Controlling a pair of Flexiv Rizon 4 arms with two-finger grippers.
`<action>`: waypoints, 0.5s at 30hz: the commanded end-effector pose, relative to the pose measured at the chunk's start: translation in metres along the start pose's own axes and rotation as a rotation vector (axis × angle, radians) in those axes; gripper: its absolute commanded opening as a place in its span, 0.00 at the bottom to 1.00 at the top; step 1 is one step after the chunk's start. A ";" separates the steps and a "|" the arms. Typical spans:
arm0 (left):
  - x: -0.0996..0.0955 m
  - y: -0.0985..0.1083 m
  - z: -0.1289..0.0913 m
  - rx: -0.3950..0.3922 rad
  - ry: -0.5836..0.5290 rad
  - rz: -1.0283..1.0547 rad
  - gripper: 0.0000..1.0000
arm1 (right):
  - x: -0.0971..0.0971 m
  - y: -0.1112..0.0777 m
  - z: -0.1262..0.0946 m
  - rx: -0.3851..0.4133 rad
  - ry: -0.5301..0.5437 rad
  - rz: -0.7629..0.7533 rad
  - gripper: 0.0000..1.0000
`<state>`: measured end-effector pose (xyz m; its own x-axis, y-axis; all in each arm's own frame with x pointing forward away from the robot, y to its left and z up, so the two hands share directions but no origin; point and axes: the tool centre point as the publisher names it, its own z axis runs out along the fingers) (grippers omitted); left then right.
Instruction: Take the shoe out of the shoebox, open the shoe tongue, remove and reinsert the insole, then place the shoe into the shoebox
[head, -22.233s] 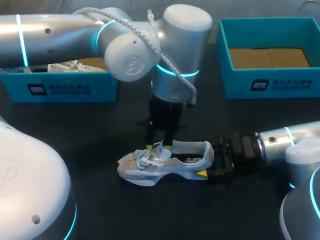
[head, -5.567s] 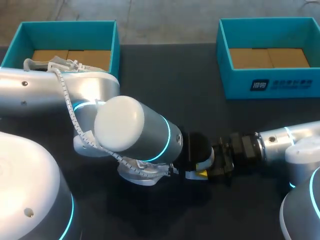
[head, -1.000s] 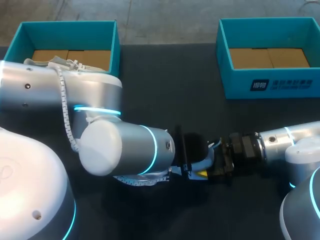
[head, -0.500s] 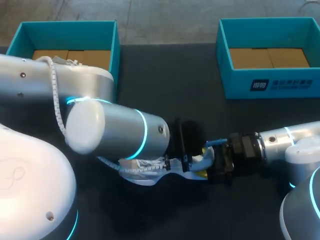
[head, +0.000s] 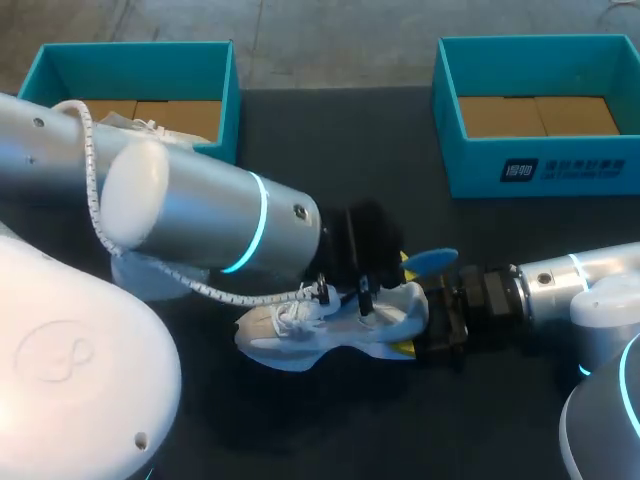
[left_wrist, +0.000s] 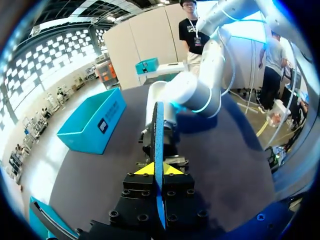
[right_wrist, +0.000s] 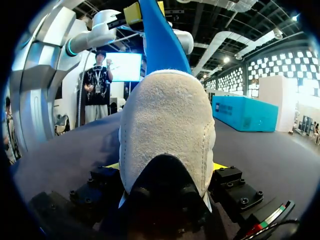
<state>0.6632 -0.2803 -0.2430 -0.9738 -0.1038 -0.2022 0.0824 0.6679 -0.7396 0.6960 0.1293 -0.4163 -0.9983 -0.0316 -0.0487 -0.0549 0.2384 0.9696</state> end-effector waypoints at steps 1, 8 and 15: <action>-0.004 -0.005 -0.015 0.008 0.118 -0.002 0.00 | 0.002 0.000 0.000 0.003 -0.001 0.000 0.00; -0.001 -0.016 -0.024 0.023 0.121 0.003 0.00 | 0.002 0.000 0.000 0.003 -0.001 0.000 0.00; -0.002 -0.027 -0.035 0.043 0.138 0.008 0.00 | 0.002 0.000 0.000 0.003 -0.001 0.000 0.00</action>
<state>0.6543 -0.2828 -0.2105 -0.9765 -0.0918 -0.1949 0.0943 0.6315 -0.7696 0.6960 0.1292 -0.4164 -0.9983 -0.0316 -0.0487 -0.0548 0.2385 0.9696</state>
